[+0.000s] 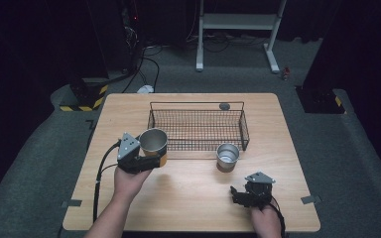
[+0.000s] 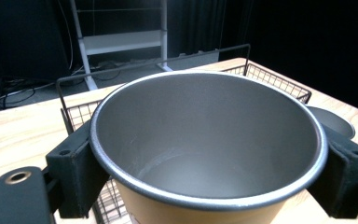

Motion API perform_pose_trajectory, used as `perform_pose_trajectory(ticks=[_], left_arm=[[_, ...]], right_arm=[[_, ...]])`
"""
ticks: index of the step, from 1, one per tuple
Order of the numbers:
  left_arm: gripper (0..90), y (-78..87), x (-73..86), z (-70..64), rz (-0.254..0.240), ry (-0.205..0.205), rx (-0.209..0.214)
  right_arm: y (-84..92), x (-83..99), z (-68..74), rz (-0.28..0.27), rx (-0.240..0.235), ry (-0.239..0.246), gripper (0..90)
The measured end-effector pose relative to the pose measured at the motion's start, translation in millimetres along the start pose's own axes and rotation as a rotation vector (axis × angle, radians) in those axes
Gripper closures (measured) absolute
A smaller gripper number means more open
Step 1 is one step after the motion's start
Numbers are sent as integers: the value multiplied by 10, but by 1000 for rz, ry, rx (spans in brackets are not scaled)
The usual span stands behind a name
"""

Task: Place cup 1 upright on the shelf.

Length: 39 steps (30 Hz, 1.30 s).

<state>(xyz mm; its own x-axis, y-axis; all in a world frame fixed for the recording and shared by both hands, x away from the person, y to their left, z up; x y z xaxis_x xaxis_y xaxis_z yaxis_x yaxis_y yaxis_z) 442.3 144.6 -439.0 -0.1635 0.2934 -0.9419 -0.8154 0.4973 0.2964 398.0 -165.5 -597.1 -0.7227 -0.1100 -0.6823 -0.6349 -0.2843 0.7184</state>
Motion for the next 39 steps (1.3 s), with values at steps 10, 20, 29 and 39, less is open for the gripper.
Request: perform_pose_trajectory(ticks=[10,20,29,39], left_arm=[[130,-99,-77,40,-4,7,-1],[130,-206,-140,52,-12,10,-6],[130,-312,-161,68,-12,8,-9],[130,-406,-194,78,-17,28,-9]], right_arm=[[0,0,0,0,0,0,88],[3,3,1,0,-2,0,88],[3,3,1,0,-2,1,88],[3,3,1,0,-2,0,88]])
Point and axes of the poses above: each handheld gripper's, and its own axes: y roughly backward along the jaws, x roughly out of its underside, z roughly to its left, the point moved 10 cm from there along -y, roughly forward along the jaws, and after that the axes turned 12 degrees about -y, right-handed, at the moved point
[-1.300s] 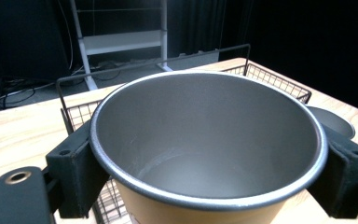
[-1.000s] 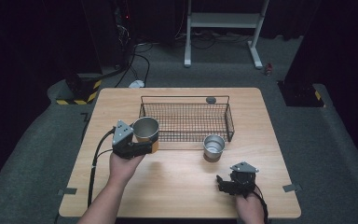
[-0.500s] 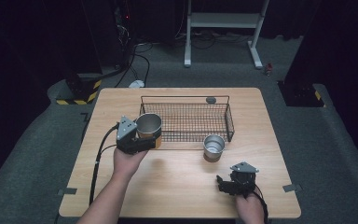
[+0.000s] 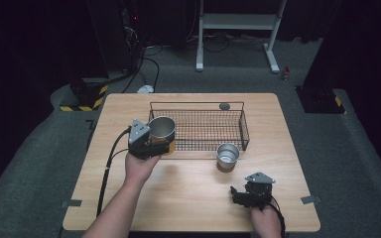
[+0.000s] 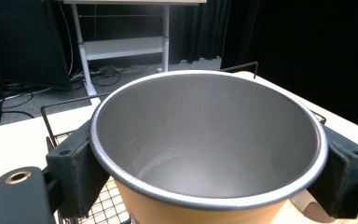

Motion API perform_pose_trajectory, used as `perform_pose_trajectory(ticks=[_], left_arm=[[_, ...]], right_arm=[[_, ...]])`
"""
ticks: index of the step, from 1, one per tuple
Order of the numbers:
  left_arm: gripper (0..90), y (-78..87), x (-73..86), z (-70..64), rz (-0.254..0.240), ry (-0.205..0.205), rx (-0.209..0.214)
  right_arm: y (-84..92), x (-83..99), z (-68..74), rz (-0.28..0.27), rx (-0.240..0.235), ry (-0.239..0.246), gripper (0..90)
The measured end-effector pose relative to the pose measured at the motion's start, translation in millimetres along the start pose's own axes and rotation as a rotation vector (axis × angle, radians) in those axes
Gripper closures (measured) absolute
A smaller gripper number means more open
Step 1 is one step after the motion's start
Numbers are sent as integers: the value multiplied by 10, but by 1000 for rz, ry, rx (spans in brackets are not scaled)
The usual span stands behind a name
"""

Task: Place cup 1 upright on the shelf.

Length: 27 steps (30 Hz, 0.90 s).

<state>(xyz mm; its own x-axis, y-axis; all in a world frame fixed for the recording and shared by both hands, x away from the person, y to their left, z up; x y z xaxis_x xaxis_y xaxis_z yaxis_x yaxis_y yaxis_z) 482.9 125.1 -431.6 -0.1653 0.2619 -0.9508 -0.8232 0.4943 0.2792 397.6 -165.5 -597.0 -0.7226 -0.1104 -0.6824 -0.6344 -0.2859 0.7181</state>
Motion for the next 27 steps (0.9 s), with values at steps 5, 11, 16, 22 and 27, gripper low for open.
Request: perform_pose_trajectory(ticks=[5,11,16,22,27], left_arm=[[130,-39,-32,13,5,-20,-6],[130,-90,-82,18,4,-30,-12],[130,-158,-101,35,11,-33,-19],[130,-253,-128,69,16,-33,-25],[130,-338,-120,127,20,-13,-29]], right_arm=[[-1,0,-1,0,1,1,89],[0,0,0,0,0,0,89],[1,1,-3,1,1,3,88],[2,2,-3,1,1,4,89],[2,2,-3,0,1,4,89]])
Point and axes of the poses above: each handheld gripper's, and its own axes: y roughly backward along the jaws, x roughly out of its underside, z roughly to its left, the point moved 10 cm from there along -y, roughly forward along the jaws, and after that the axes turned 12 degrees about -y, right-handed, at the moved point
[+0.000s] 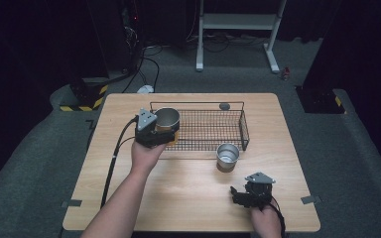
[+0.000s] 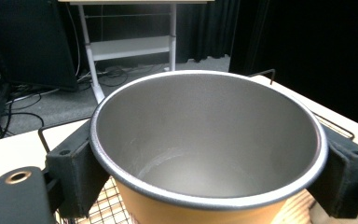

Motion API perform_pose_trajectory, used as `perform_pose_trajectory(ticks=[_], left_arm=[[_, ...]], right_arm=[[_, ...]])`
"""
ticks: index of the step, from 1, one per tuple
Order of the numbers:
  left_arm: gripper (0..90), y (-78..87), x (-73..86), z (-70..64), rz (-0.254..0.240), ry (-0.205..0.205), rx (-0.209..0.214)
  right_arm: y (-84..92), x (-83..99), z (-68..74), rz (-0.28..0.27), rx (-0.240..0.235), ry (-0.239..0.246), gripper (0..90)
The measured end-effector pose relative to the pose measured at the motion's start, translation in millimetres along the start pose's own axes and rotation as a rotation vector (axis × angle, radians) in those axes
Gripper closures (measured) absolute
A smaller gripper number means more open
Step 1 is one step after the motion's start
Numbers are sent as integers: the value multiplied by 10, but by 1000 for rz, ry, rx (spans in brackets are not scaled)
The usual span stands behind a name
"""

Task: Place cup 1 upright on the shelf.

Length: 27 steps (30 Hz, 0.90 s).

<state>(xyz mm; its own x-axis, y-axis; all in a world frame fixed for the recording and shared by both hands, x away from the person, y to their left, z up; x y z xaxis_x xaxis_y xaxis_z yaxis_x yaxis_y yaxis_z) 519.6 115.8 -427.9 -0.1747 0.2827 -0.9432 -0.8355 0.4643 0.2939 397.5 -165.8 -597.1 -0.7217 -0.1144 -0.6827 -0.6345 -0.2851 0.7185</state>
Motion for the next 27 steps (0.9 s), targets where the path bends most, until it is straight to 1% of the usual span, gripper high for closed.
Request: perform_pose_trajectory(ticks=[8,13,18,20,22,23,26,27], left_arm=[[130,-114,17,96,11,20,-10],[130,-187,-8,155,9,32,-14],[130,-278,-19,180,24,21,-20],[130,-315,-26,185,22,33,-16],[130,-338,-23,195,22,34,-19],[130,-354,-17,197,24,43,-19],[130,-388,-1,213,31,46,-22],[130,-404,4,215,31,54,-21]], right_arm=[[0,0,0,0,0,0,89],[0,0,0,0,0,1,88],[1,1,0,0,0,0,88],[1,1,0,0,0,0,89],[1,0,0,0,0,0,88],[0,0,0,0,0,0,88],[0,0,0,0,0,0,89],[1,1,0,0,0,0,88]])
Point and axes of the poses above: each handheld gripper's, and its own axes: y roughly backward along the jaws, x roughly out of its underside, z roughly to its left, the point moved 10 cm from there along -y, roughly forward along the jaws, and after that the axes turned 12 degrees about -y, right-handed, at the moved point
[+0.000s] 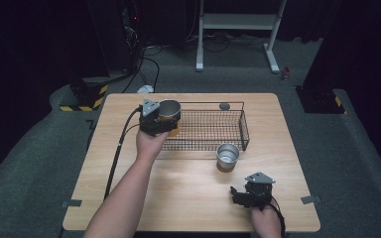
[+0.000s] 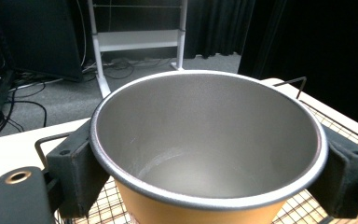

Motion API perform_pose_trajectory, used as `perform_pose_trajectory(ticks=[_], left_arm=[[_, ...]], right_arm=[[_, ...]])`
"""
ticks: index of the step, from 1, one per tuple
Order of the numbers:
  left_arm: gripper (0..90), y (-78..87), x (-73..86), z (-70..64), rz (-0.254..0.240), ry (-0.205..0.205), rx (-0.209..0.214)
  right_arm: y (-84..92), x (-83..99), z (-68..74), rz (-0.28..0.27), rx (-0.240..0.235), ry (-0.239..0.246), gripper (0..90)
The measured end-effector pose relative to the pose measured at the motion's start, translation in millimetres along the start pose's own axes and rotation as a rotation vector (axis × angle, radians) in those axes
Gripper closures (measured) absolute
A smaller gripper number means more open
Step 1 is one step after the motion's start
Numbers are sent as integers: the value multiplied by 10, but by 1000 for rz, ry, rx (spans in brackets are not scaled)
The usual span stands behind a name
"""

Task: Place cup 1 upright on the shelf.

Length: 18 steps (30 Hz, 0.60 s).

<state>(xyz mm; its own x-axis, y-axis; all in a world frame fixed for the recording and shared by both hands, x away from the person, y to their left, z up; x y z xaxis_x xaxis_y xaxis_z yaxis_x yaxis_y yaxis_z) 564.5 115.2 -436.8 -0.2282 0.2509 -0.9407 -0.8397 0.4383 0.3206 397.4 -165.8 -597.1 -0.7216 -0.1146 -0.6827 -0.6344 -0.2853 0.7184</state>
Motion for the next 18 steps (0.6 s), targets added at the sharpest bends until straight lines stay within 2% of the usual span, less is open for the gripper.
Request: perform_pose_trajectory(ticks=[18], left_arm=[[130,-181,81,5,36,7,-9]], right_arm=[[2,3,3,1,0,-3,89]])
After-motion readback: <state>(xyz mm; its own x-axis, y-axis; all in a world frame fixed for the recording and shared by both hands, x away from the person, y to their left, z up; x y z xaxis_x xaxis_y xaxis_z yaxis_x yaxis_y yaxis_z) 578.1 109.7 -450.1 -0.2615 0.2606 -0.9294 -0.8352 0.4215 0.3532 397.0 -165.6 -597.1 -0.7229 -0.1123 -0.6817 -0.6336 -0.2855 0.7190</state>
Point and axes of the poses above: each handheld gripper's, and its own axes: y roughly backward along the jaws, x roughly out of its underside, z roughly to its left, the point moved 10 cm from there along -y, roughly forward along the jaws, and after that the axes turned 12 degrees about -y, right-handed, at the moved point
